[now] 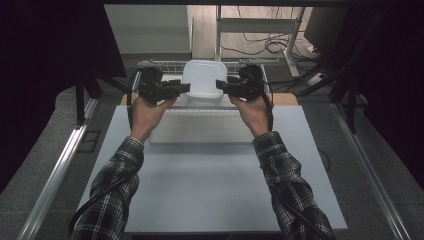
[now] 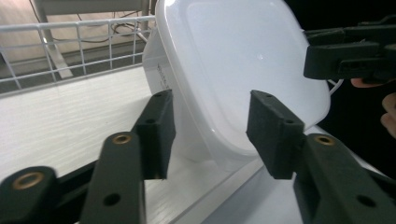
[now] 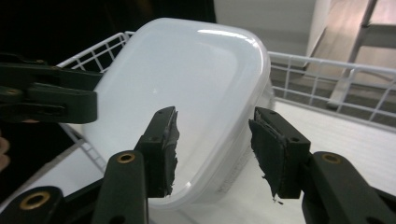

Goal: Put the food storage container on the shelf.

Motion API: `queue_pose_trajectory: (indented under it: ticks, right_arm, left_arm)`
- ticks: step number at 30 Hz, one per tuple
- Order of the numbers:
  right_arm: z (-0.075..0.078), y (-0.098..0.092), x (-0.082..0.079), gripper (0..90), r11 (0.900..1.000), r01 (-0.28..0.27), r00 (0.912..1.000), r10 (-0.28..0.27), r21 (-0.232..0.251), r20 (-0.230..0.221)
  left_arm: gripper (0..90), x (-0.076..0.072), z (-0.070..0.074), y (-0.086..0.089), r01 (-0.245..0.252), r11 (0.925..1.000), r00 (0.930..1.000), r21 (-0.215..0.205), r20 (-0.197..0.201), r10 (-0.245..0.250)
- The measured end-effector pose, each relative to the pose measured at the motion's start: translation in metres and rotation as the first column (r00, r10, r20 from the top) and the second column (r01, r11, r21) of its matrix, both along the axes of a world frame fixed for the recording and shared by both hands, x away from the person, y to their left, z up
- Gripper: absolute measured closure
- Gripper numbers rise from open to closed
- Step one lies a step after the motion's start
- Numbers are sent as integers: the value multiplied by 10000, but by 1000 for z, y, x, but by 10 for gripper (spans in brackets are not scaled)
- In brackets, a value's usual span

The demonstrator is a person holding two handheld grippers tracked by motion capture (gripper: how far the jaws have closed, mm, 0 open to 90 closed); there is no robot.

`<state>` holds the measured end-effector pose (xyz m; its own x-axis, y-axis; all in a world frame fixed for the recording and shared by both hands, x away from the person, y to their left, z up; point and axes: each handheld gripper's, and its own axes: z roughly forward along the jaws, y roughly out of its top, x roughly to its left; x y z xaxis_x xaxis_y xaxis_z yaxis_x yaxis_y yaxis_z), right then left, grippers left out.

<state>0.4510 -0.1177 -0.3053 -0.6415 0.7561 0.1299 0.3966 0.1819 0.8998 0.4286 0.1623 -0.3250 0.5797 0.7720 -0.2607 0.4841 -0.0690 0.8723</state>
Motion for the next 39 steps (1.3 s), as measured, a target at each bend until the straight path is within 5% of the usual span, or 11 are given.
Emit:
queue_pose_trajectory:
  ticks: [10, 16, 26, 31, 39]
  right_arm:
    - [1, 7, 14, 477, 9970, 651, 9974, -637, -418, 328]
    - [-1, 10, 17, 472, 9948, 880, 9952, -857, -504, 478]
    - [4, 8, 3, 290, 9996, 71, 9977, -52, -282, 676]
    - [-3, 3, -3, 149, 9984, -255, 9973, 289, -496, 676]
    - [-9, -3, -10, 77, 9962, -337, 9977, 382, -806, 551]
  left_arm:
    - [460, 11, 4, -4, -495, 9988, 9988, 52, -34, 496]
    - [431, 12, 10, -9, -891, 9941, 9959, 614, 237, 878]
    - [250, 2, 12, -11, 60, 10000, 9996, 56, 262, -61]
    - [143, -6, 7, -12, 361, 9993, 9988, 113, 338, -364]
    - [81, -13, -4, -6, 601, 9981, 9979, 133, 242, -604]
